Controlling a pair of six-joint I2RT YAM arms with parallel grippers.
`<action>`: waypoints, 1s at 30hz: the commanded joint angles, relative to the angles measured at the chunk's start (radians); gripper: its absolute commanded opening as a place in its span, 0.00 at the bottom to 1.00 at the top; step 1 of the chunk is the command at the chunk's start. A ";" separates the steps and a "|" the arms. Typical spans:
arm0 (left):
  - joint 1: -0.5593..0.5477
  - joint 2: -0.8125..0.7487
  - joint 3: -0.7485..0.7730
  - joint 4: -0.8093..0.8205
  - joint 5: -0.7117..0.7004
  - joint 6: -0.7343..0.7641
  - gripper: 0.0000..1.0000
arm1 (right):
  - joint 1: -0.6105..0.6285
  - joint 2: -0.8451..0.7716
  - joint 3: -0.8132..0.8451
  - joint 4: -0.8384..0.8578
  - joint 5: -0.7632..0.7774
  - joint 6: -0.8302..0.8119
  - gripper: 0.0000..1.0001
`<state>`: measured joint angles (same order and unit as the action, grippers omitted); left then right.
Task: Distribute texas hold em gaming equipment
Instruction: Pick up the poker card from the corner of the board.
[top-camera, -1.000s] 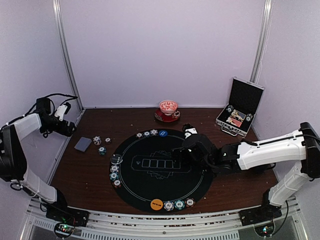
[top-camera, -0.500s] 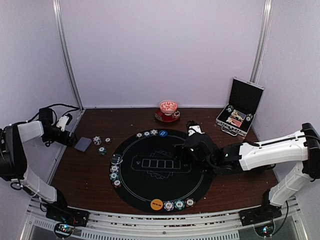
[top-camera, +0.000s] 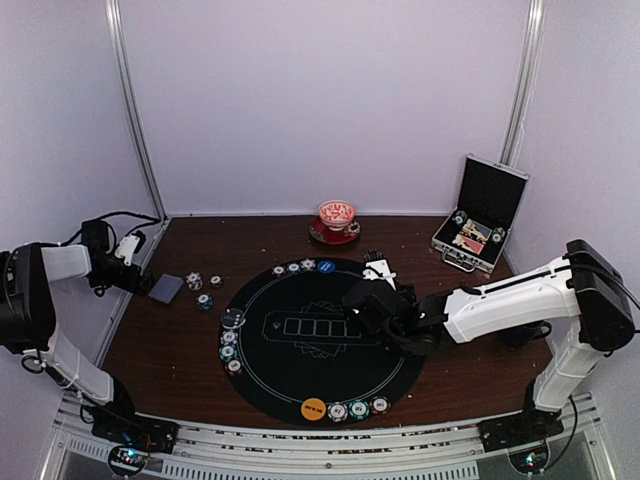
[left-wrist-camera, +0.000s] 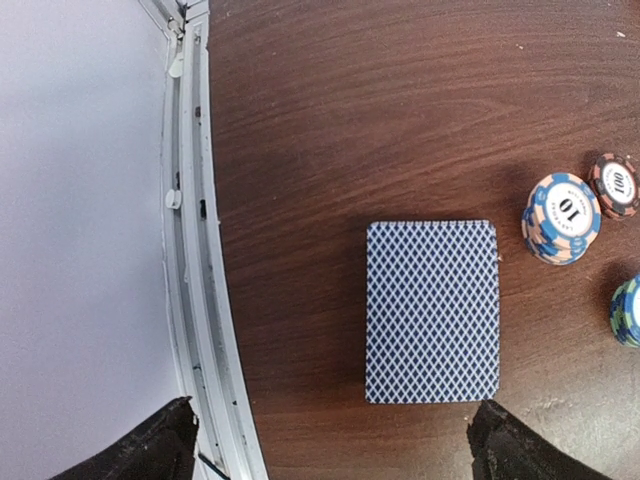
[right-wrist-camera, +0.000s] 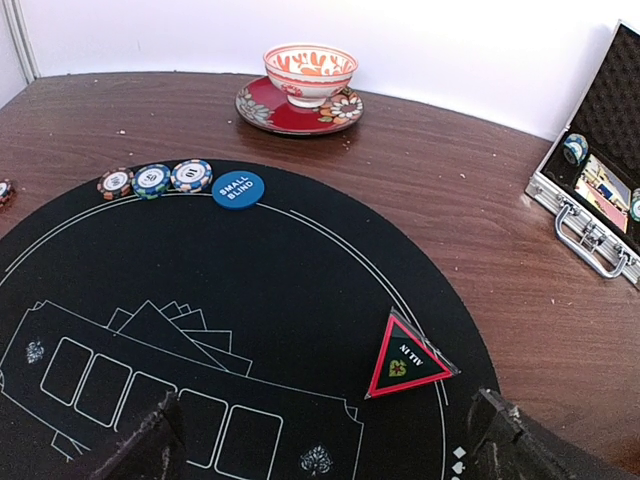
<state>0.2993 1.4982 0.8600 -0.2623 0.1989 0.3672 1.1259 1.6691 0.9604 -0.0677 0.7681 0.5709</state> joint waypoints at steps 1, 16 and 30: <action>0.001 0.016 0.003 0.026 0.028 0.014 0.98 | -0.002 0.004 0.026 -0.019 0.034 -0.015 1.00; 0.000 0.032 0.019 -0.042 0.243 0.088 0.98 | -0.001 -0.012 0.022 -0.012 0.003 -0.024 1.00; -0.001 0.128 0.178 -0.238 0.295 0.241 0.98 | -0.001 -0.022 0.017 -0.012 0.011 -0.036 1.00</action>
<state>0.2993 1.5902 0.9981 -0.4381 0.4667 0.5453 1.1263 1.6711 0.9627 -0.0715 0.7639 0.5453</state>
